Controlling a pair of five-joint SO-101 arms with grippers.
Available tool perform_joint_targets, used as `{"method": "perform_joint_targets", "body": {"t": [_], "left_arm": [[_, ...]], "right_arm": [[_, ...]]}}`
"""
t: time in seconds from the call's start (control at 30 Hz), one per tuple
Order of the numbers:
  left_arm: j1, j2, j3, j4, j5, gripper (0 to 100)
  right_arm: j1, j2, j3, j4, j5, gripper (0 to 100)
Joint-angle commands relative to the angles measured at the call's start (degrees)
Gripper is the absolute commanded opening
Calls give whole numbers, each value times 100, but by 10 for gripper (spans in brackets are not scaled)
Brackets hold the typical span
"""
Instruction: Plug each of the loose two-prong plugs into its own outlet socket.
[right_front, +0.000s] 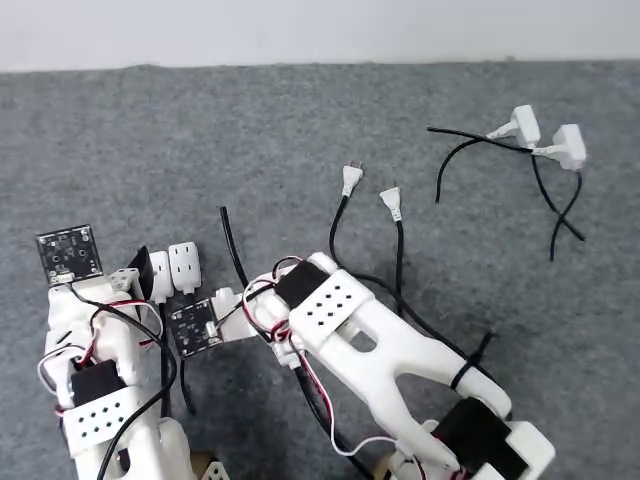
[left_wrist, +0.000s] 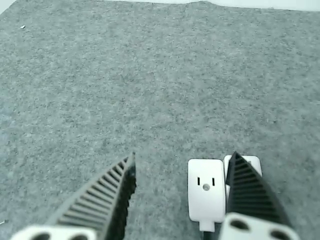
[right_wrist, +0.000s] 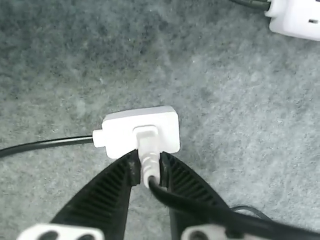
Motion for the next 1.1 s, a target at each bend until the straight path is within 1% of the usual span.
{"method": "perform_joint_targets", "body": {"t": [0.0,0.2,0.57,0.83,1.07], "left_arm": [[-9,26,-40,-202,44,288],[185,18,48,-334,26,288],[193,18,48,-369,-35,288],[202,26,57,-378,-35,288],[202,35,57,-378,-35,288]], "right_arm": [[259,-127,-141,-92,202,8],[286,-110,-114,-136,211,8],[224,-119,448,-629,167,8],[207,-163,765,-699,167,8],[198,-154,1248,-1244,-26,8]]}}
